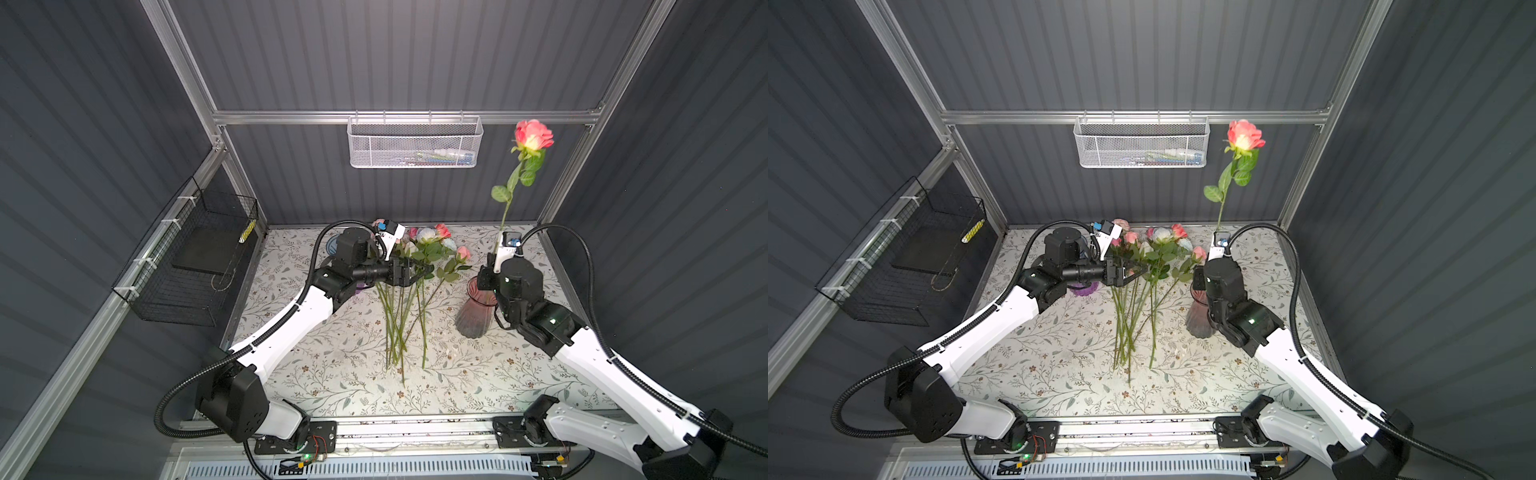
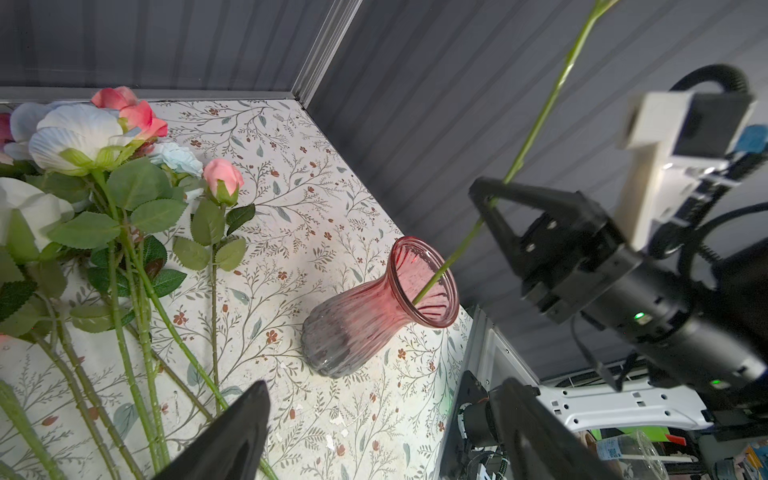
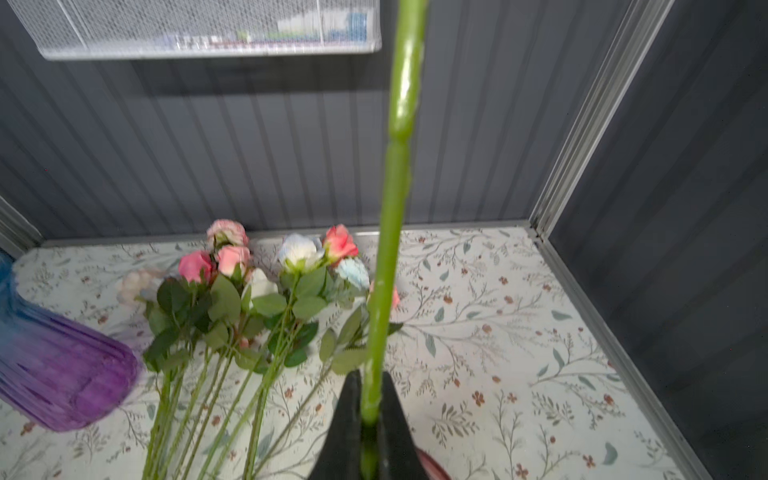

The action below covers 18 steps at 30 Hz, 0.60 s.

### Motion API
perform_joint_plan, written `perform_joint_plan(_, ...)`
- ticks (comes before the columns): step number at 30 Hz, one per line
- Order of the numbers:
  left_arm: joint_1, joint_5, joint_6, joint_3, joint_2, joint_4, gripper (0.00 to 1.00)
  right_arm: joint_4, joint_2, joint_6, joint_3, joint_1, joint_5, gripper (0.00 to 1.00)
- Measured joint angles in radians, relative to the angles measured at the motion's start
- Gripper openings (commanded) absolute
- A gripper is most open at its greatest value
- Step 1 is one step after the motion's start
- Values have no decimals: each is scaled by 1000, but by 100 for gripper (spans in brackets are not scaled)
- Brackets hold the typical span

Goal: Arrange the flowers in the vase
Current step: 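Lower the rose stem into the pink vase with the right gripper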

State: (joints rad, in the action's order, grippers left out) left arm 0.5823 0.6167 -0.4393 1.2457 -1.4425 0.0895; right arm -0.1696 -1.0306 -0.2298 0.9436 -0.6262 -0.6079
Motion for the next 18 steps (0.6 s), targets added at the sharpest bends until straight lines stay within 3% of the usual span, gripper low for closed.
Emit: perform_joint_plan(18, 2, -82, 26, 1, -9, 9, 86, -14, 78, -178, -172, -10, 37, 26)
